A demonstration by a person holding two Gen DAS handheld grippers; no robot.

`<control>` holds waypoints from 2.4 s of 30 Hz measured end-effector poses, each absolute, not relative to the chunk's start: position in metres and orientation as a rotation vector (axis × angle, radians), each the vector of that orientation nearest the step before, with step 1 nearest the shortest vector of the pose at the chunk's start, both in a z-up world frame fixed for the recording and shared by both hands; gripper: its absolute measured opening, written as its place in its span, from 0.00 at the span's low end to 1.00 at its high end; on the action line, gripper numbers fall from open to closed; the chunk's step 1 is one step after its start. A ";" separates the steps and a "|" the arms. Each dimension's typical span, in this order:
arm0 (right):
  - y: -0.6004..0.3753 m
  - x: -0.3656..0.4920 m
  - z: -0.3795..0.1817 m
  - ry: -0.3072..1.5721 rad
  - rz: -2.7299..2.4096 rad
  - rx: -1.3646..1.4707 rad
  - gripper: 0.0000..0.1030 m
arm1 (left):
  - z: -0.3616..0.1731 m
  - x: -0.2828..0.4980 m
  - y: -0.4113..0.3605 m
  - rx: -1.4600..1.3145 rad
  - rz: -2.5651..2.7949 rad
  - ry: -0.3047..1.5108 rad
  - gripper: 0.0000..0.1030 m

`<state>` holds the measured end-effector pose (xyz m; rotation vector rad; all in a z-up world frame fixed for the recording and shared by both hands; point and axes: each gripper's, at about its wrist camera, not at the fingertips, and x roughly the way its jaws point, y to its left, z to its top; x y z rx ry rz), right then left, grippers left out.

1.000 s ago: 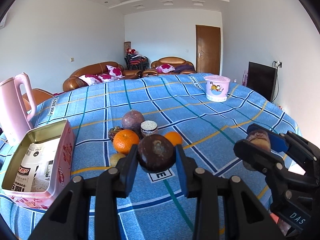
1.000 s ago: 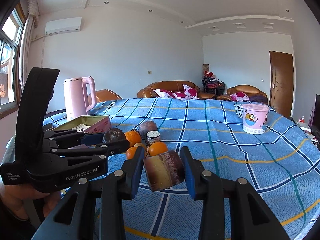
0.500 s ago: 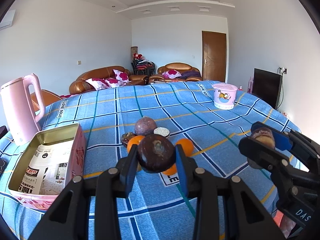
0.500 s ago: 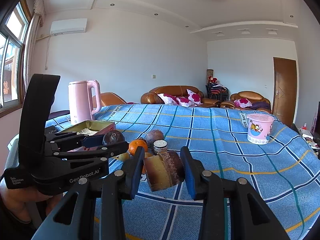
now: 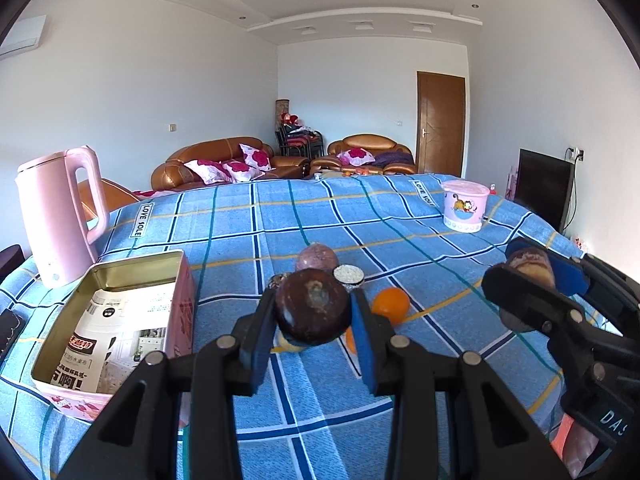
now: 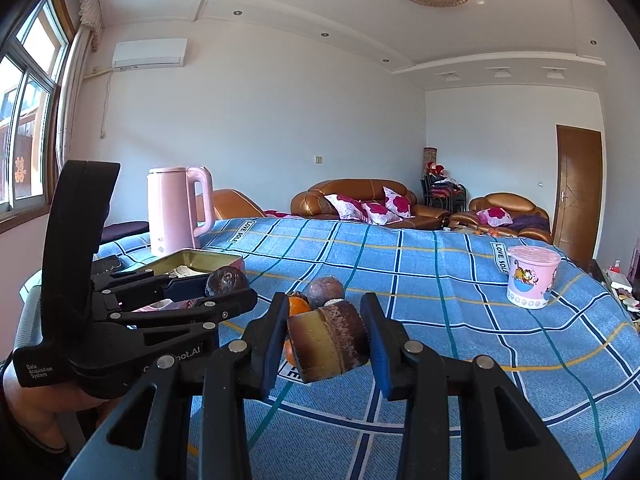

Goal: Organize fruits
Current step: 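Carry the mangosteen with the left gripper toward the pink tin while the right carries the pastry, then lower the mangosteen into the tin and open the left gripper while the right releases the pastry there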

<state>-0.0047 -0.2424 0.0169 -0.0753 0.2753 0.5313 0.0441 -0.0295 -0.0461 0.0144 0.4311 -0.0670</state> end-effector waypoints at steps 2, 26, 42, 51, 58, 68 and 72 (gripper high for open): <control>-0.239 -0.004 0.018 0.273 0.537 -0.080 0.38 | -0.046 0.044 -0.026 0.008 -0.062 0.430 0.37; -0.197 0.008 0.034 0.260 0.615 -0.128 0.38 | -0.045 0.040 0.014 -0.048 0.011 0.425 0.37; -0.162 0.022 0.045 0.264 0.682 -0.151 0.38 | -0.047 0.040 0.050 -0.095 0.085 0.428 0.37; -0.140 0.035 0.046 0.288 0.717 -0.150 0.38 | -0.050 0.041 0.070 -0.102 0.129 0.436 0.37; -0.118 0.043 0.048 0.298 0.751 -0.166 0.38 | -0.049 0.042 0.090 -0.110 0.172 0.440 0.37; -0.086 0.056 0.047 0.320 0.792 -0.184 0.38 | -0.051 0.046 0.117 -0.116 0.218 0.452 0.37; -0.074 0.060 0.044 0.330 0.810 -0.192 0.38 | -0.050 0.049 0.123 -0.108 0.229 0.456 0.37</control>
